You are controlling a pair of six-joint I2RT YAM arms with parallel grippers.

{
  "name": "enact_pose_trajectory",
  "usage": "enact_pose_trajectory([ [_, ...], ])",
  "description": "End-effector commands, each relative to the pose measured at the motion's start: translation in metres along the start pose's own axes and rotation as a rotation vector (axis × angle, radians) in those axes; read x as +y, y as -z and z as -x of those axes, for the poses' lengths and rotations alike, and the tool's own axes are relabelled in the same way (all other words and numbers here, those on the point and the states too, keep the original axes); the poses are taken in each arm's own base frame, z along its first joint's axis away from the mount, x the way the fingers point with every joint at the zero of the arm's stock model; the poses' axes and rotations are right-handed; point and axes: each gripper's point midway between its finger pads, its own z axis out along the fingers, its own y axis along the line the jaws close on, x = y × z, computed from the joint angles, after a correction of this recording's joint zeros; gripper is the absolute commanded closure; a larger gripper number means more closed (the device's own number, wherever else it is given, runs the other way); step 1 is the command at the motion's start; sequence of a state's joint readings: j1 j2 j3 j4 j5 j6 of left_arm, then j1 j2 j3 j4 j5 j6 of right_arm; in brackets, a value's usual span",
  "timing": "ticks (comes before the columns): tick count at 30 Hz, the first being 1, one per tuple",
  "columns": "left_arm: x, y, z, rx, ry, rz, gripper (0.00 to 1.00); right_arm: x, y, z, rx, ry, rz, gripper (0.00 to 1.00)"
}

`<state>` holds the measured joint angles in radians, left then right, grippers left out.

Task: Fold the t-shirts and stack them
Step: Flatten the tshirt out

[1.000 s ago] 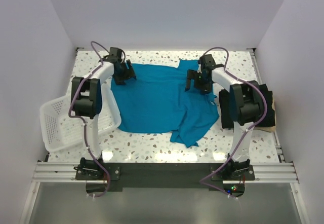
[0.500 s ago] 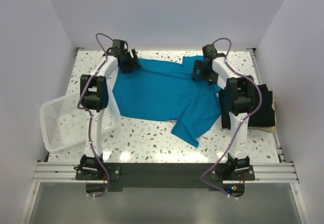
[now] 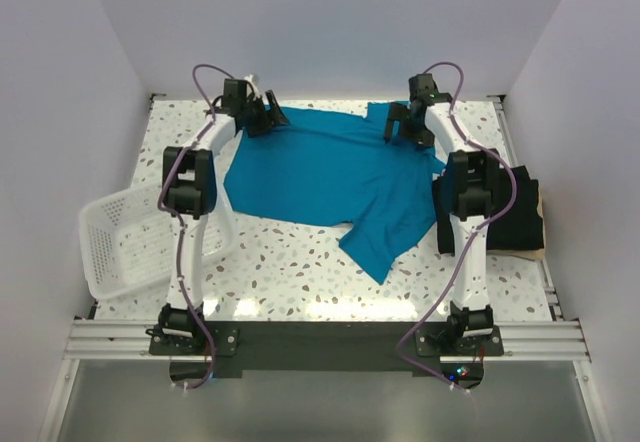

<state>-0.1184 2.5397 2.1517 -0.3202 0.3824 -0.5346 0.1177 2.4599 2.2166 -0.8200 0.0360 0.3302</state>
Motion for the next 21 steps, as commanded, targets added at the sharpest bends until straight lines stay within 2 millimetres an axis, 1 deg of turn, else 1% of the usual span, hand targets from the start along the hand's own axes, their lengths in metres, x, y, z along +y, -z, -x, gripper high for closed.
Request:
enact_pose_trajectory([
  [1, -0.029, 0.037, 0.027, -0.083, -0.056, -0.044, 0.18, 0.035, 0.061, 0.042, -0.155, 0.065, 0.153, 0.01],
  [2, -0.042, 0.057, 0.041, -0.123, -0.070, -0.050, 0.18, 0.039, 0.064, 0.040, -0.160, 0.086, 0.165, 0.01],
  [3, -0.036, 0.060, 0.030, -0.107, -0.061, -0.031, 0.18, 0.048, 0.083, 0.043, -0.185, 0.102, 0.199, 0.01],
  [4, -0.037, 0.067, 0.030, -0.114, -0.062, -0.023, 0.18, 0.052, 0.087, 0.041, -0.188, 0.115, 0.213, 0.01],
  [5, -0.044, 0.081, 0.034, -0.132, -0.063, -0.017, 0.18, 0.060, 0.088, 0.030, -0.173, 0.137, 0.228, 0.01],
  [6, -0.033, 0.082, 0.023, -0.115, -0.047, 0.030, 0.18, 0.065, 0.091, 0.024, -0.166, 0.146, 0.241, 0.01],
  [7, -0.029, 0.090, 0.017, -0.094, -0.033, 0.060, 0.18, 0.070, 0.095, 0.011, -0.143, 0.156, 0.261, 0.01],
  [8, -0.018, 0.090, 0.009, -0.074, -0.020, 0.110, 0.18, 0.079, 0.096, 0.000, -0.124, 0.167, 0.274, 0.01],
  [9, -0.010, 0.091, 0.001, -0.050, -0.008, 0.142, 0.18, 0.084, 0.095, -0.009, -0.105, 0.173, 0.280, 0.01],
  [10, -0.002, 0.092, -0.013, -0.003, 0.010, 0.175, 0.18, 0.088, 0.097, -0.017, -0.093, 0.177, 0.287, 0.01],
  [11, 0.003, 0.093, -0.019, 0.014, 0.017, 0.188, 0.18, 0.094, 0.090, -0.038, -0.050, 0.190, 0.295, 0.01],
  [12, 0.010, 0.092, -0.032, 0.046, 0.025, 0.197, 0.18, 0.096, 0.086, -0.048, -0.026, 0.181, 0.294, 0.01],
  [13, 0.013, 0.091, -0.037, 0.056, 0.028, 0.200, 0.18, 0.098, 0.084, -0.058, -0.002, 0.177, 0.300, 0.01],
  [14, 0.016, 0.091, -0.041, 0.061, 0.031, 0.204, 0.18, 0.100, 0.077, -0.074, 0.042, 0.170, 0.318, 0.01],
  [15, 0.021, 0.090, -0.047, 0.073, 0.037, 0.215, 0.18, 0.100, 0.075, -0.080, 0.063, 0.143, 0.326, 0.01],
  [17, 0.032, 0.088, -0.051, 0.080, 0.046, 0.243, 0.18, 0.097, 0.066, -0.094, 0.095, 0.115, 0.323, 0.01],
  [19, 0.043, 0.086, -0.052, 0.080, 0.061, 0.273, 0.18, 0.096, 0.061, -0.102, 0.113, 0.106, 0.324, 0.01],
  [20, 0.051, 0.083, -0.053, 0.083, 0.088, 0.283, 0.18, 0.095, 0.056, -0.107, 0.125, 0.101, 0.319, 0.01],
  [21, 0.053, 0.081, -0.053, 0.085, 0.103, 0.277, 0.18, 0.093, 0.053, -0.108, 0.132, 0.100, 0.312, 0.01],
])
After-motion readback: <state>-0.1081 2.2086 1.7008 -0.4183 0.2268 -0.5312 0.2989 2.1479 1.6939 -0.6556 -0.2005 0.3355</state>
